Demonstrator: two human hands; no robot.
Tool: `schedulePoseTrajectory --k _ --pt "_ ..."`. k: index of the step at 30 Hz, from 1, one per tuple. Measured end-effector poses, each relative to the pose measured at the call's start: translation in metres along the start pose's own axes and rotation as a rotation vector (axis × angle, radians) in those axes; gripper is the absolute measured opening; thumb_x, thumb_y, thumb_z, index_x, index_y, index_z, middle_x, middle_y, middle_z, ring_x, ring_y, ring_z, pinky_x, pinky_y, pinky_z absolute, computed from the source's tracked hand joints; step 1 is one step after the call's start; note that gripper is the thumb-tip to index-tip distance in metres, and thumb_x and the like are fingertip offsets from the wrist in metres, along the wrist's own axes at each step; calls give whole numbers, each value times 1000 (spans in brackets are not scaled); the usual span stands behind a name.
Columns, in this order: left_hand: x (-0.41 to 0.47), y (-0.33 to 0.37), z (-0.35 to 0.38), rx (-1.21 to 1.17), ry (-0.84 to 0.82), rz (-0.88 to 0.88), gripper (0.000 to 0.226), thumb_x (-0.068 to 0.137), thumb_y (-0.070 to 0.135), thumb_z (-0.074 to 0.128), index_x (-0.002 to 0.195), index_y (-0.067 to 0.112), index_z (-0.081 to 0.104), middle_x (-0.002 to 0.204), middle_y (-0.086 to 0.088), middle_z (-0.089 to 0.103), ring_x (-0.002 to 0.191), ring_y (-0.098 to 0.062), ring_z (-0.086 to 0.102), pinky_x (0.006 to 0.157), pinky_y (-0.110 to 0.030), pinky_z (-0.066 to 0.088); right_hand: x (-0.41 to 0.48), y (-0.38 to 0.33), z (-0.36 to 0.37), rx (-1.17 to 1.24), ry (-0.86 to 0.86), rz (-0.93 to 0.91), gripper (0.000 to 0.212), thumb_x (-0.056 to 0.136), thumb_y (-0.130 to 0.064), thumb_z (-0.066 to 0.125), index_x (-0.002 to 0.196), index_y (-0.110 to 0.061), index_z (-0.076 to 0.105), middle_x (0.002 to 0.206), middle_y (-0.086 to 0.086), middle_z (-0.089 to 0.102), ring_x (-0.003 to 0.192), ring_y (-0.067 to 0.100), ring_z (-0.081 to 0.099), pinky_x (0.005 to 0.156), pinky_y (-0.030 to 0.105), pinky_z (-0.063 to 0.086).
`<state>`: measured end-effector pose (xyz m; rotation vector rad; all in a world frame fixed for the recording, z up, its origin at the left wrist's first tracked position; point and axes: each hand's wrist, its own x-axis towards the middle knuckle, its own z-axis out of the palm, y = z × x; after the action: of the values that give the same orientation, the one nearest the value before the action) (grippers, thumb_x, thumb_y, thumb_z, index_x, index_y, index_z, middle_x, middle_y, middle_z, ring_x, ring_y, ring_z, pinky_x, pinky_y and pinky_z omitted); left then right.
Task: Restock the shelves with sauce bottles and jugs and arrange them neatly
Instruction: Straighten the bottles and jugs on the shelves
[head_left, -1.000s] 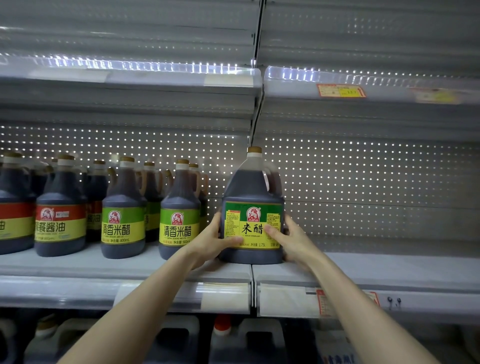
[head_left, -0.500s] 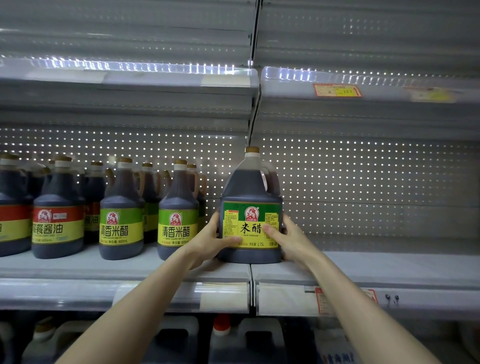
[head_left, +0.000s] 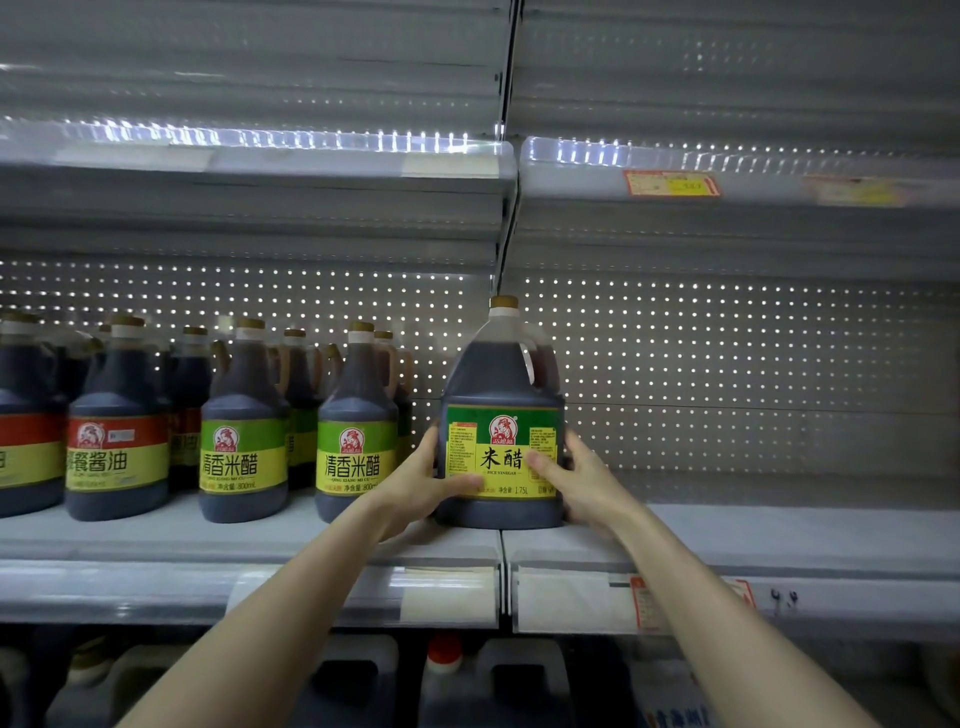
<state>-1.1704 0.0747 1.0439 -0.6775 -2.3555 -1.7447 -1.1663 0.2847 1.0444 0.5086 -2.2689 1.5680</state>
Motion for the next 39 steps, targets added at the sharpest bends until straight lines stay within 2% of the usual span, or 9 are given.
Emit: schedulePoseTrajectory --k 4,11,17,19,21,23,27,30,39 --pt "-1 1 1 4 5 -12 54 85 4 68 126 24 39 107 8 65 91 3 61 68 -15 52 0 -1 0 -2 1 14 33 92 -32 62 121 -28 49 107 -14 61 104 9 58 95 31 48" --pt "-2 11 -4 54 24 -79 66 81 6 72 135 18 37 118 0 63 103 -13 61 93 -33 50 0 -9 -4 46 -14 71 35 89 -26 66 121 -27 50 111 -8 63 113 19 60 99 43 50" --pt "-22 25 -4 185 127 -50 78 84 19 71 148 14 26 123 2 59 107 -14 58 87 -29 51 -19 -31 -11 36 60 8 75 90 -21 66 151 -12 24 151 11 38 141 24 33 112 43 35" --pt "-36 33 -2 178 152 -11 69 87 17 69 145 11 31 105 8 60 90 -4 59 68 -16 51 -30 -39 -11 10 71 -35 67 92 -19 64 149 -13 30 147 10 43 139 22 36 102 38 42" --pt "-49 41 -1 178 187 26 67 88 19 68 144 11 33 106 4 60 90 -5 59 63 -15 49 -41 -47 -11 5 90 -69 64 93 -19 63 148 -14 32 143 7 46 127 15 44 86 29 49" --pt "-64 51 -2 151 235 68 65 87 22 69 143 13 36 117 -3 60 96 -9 59 66 -18 50 -49 -55 -9 24 115 -90 65 93 -23 63 149 -15 31 140 7 47 116 11 46 78 23 50" --pt "-108 63 -4 67 339 147 59 87 21 69 140 16 42 113 0 63 100 -14 63 85 -39 56 -64 -72 8 54 101 -107 65 90 -34 66 145 -17 38 135 9 54 115 19 56 95 40 51" --pt "-144 55 -6 42 390 177 56 84 19 70 135 17 46 115 -4 63 103 -13 63 85 -28 56 -75 -82 35 95 67 -132 55 89 -32 67 139 -19 46 126 6 59 113 17 58 97 44 51" --pt "-233 72 -98 237 563 181 54 81 30 71 130 22 48 114 2 65 108 -8 61 95 -28 49 -93 -138 142 339 -112 -199 39 93 -25 61 131 -18 51 119 3 63 107 18 62 82 33 52"
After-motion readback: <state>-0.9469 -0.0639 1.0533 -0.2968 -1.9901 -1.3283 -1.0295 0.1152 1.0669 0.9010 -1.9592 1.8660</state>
